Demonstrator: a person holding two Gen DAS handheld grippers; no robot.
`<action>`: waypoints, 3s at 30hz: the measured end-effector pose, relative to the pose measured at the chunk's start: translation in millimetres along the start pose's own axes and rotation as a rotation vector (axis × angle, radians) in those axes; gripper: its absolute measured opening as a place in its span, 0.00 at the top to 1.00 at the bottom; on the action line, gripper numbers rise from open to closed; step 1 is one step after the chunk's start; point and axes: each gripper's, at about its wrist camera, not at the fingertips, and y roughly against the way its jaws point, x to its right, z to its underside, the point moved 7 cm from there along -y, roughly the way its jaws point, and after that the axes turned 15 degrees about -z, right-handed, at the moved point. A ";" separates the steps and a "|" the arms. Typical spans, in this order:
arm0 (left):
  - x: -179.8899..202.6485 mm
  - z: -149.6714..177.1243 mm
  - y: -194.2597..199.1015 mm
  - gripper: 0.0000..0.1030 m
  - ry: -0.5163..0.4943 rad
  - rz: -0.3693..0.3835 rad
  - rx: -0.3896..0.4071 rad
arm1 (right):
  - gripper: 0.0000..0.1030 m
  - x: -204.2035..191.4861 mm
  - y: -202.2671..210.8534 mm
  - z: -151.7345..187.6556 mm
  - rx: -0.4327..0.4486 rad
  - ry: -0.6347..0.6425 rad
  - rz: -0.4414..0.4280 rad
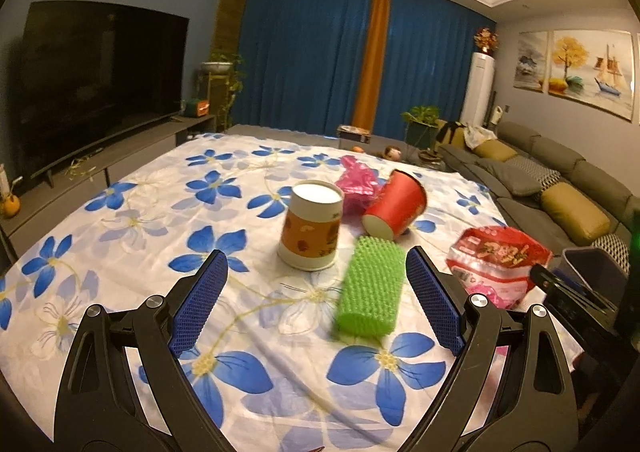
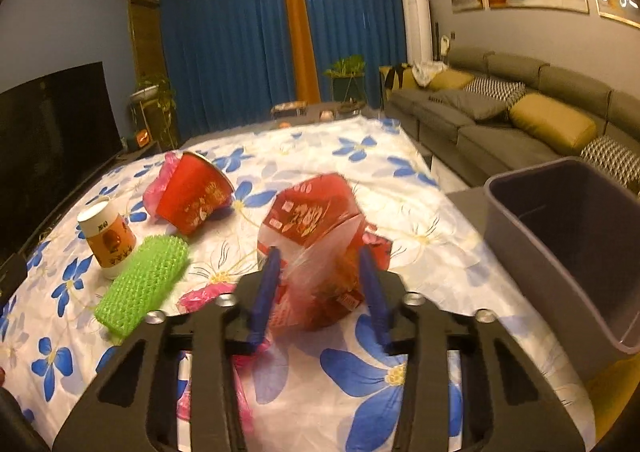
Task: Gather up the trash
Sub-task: 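Grasp the red snack bag with the right tool while the left tool grasps the pink plastic bag, then carry the red snack bag and pink bag with both tools over the grey bin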
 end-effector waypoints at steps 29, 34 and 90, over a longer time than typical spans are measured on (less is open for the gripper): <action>139.2 42.2 -9.6 0.24 -0.212 0.361 -0.177 | 0.95 31.9 109.0 -13.5 0.218 0.047 0.082; 152.3 51.1 -21.6 0.36 -0.247 0.361 -0.230 | 0.95 38.3 115.9 -12.5 0.228 0.041 0.088; 175.5 11.2 71.1 0.76 -0.232 0.481 -0.094 | 0.95 51.2 155.4 -10.3 0.307 0.014 0.152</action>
